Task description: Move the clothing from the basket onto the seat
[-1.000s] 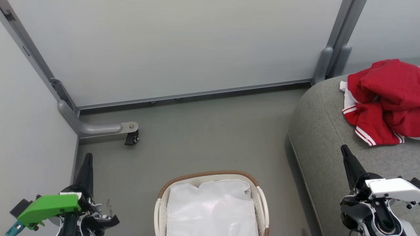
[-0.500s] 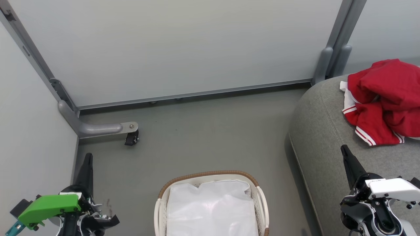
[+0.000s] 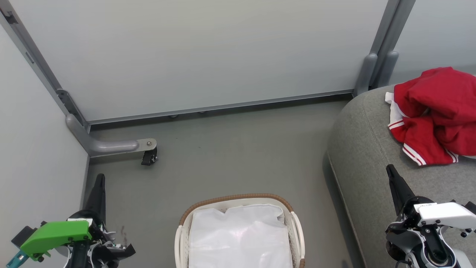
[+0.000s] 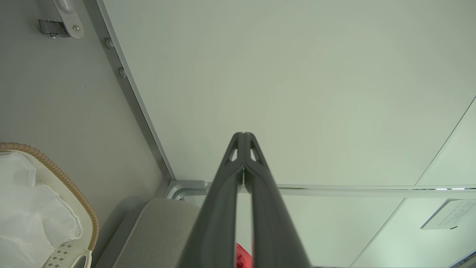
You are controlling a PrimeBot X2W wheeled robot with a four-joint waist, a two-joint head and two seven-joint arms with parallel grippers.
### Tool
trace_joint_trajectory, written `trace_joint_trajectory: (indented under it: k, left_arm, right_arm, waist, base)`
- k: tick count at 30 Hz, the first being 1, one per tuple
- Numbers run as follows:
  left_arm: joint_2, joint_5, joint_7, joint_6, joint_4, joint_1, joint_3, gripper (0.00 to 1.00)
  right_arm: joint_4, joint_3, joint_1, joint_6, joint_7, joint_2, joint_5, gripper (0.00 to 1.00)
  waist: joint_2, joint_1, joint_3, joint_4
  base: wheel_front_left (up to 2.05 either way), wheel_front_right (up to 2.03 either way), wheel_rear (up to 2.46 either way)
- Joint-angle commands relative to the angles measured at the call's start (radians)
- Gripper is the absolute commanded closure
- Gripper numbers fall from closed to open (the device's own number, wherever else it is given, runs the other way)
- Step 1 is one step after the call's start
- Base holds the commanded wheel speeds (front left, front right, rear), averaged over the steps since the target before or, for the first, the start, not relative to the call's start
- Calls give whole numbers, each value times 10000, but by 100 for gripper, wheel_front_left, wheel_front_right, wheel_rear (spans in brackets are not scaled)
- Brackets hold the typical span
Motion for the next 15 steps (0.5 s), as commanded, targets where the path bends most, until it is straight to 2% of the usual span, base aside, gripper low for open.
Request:
trace_joint_trajectory:
  k: [1,15]
  left_arm:
    - [55,-31,34,-61,-13,-105,18,100]
    - [55,-32,34,-61,-14,-105,17,100]
  right_arm:
    - [-28,-20,102,0,13,-63,35,100]
    - [-28,-19,102,0,12,-63,35,100]
  waist:
    - [0,0,0,0]
    - [0,0,0,0]
  base:
    - [0,0,0]
    - [0,0,0]
